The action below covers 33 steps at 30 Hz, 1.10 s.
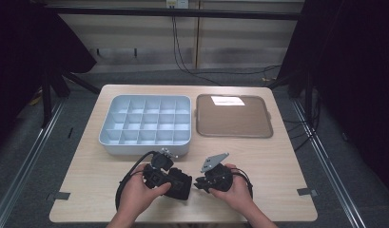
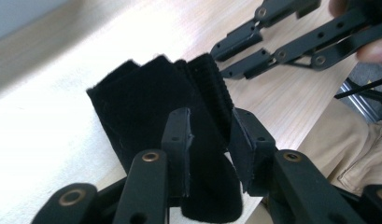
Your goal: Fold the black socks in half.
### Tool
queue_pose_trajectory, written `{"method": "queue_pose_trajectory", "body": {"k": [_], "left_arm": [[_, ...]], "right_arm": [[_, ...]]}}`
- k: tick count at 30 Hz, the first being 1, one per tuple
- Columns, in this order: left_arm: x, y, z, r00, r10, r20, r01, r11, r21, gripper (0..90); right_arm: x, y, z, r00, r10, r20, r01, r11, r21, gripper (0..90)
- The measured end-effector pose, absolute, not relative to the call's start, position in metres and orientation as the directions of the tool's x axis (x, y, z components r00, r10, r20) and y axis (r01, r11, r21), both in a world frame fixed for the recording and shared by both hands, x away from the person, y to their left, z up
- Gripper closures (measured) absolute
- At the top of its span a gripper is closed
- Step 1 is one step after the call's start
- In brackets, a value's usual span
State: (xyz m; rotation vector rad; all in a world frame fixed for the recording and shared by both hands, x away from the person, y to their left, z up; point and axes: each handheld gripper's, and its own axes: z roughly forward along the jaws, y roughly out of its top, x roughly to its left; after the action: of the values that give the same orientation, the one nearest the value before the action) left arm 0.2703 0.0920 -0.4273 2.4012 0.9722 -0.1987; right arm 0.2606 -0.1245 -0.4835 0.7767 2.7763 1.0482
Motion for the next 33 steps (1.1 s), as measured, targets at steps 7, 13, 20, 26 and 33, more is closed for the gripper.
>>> {"method": "queue_pose_trajectory", "body": {"k": [7, 13, 20, 26, 33], "left_arm": [[0.272, 0.092, -0.428, 0.728, 0.599, -0.334, 0.684, -0.594, 0.423, 68.7], [0.27, 0.085, -0.436, 0.741, 0.584, -0.331, 0.67, -0.617, 0.413, 69.6], [0.27, 0.082, -0.442, 0.748, 0.574, -0.333, 0.663, -0.629, 0.406, 72.4], [0.267, 0.073, -0.454, 0.762, 0.563, -0.319, 0.648, -0.657, 0.386, 73.3], [0.264, 0.07, -0.458, 0.771, 0.567, -0.291, 0.636, -0.664, 0.393, 74.0]], "right_arm": [[0.26, -0.122, -0.484, -0.871, 0.479, 0.11, 0.434, 0.645, 0.629, 79.4], [0.26, -0.121, -0.485, -0.872, 0.477, 0.107, 0.431, 0.647, 0.63, 79.4], [0.26, -0.121, -0.485, -0.872, 0.477, 0.105, 0.43, 0.647, 0.629, 79.4], [0.26, -0.122, -0.484, -0.87, 0.482, 0.102, 0.43, 0.643, 0.633, 79.4], [0.26, -0.123, -0.484, -0.869, 0.484, 0.102, 0.434, 0.646, 0.628, 79.3]]}}
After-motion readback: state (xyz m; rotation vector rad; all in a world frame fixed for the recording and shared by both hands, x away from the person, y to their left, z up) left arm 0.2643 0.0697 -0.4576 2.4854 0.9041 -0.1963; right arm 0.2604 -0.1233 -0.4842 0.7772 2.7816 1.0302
